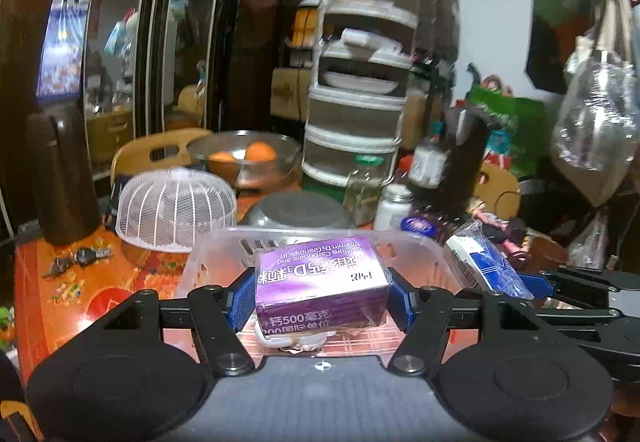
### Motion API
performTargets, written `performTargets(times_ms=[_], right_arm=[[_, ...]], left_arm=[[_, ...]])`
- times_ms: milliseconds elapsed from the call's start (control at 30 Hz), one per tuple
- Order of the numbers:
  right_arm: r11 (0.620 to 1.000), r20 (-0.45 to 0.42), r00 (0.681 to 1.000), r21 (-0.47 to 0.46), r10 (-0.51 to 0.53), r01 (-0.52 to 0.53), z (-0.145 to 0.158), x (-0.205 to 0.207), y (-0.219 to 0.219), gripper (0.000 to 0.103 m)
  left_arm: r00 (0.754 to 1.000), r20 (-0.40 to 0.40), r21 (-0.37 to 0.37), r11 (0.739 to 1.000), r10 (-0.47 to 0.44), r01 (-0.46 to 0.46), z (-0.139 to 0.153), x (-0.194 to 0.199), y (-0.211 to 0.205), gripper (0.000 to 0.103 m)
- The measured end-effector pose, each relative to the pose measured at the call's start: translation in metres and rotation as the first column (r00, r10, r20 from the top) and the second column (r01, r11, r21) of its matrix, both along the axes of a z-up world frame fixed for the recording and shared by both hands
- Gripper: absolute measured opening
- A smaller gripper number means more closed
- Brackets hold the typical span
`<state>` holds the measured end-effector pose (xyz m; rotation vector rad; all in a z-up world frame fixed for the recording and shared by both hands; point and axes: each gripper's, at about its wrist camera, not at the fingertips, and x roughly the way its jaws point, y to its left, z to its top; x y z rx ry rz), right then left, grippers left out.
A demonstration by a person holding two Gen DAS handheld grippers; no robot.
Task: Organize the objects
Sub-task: 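Lift both held boxes into the clear basket and open both tools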
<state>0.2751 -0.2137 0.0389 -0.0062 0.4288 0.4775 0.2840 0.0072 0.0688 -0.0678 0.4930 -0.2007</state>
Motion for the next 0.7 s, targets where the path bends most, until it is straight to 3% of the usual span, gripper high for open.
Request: performTargets(times_ms=[200,467,700], right_arm=[[1.000,-0.068,0.998,-0.014,-0.014,0.013,-0.009,0.025,0.006,0.045],[0.991,-0.042,0.999,-0.134,-0.029,0.023,-0.017,0.032,0.029,0.045],[0.993,-0.092,0.995,-0.119,-0.029,0.018,-0.023,0.051,0.034,0.045]], left_arm=[[0.998,-0.059,-0.013,0.999,0.030,-0.031,-0.013,0.023,0.006,0.068],[0.996,-0.090,-0.003,1.000,0.024,-0.024,-0.025,0.040,0.003,0.068],[0.991,-0.133,0.012,0.999,0.035,-0.034,-0.038,0.057,0.002,0.068]])
